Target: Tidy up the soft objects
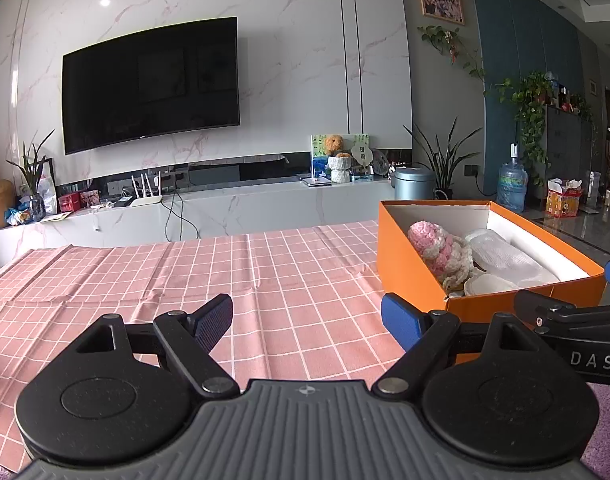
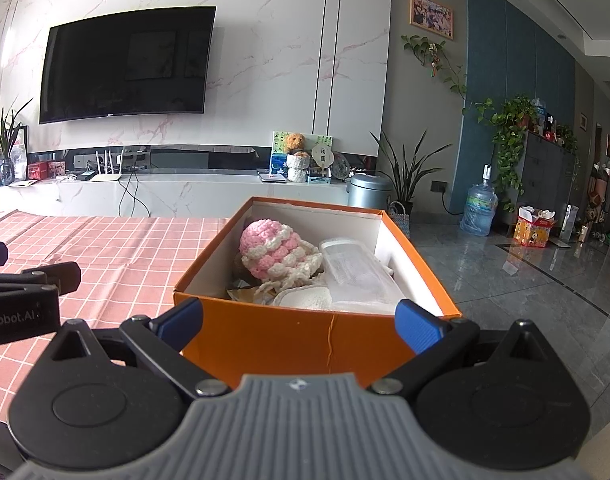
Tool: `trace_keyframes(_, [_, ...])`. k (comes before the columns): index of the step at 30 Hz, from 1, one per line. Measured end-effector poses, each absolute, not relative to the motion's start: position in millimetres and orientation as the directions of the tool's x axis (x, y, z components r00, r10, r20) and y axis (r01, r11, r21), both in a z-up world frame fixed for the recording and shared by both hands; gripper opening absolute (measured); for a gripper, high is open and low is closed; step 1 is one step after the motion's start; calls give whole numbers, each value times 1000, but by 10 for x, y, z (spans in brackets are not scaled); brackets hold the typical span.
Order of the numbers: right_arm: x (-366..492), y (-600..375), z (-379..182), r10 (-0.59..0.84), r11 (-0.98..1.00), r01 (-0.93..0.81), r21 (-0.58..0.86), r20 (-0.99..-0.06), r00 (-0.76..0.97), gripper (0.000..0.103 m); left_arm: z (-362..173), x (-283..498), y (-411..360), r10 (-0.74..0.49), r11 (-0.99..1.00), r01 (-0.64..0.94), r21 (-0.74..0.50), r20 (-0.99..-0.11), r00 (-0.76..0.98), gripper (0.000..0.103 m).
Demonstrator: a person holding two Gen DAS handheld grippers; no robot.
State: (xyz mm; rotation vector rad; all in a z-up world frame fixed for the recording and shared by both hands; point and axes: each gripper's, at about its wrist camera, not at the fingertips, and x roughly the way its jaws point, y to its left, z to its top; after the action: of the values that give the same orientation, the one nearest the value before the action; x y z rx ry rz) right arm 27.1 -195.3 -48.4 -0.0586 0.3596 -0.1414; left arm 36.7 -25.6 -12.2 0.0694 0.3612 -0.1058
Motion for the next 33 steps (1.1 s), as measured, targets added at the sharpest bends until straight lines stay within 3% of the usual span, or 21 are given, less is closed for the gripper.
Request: trace_keyframes(33, [283,-1976,-490,-139,990,122,-70,-359,923,100,-110,361,-250,-91,992,115,45,-359,929,99])
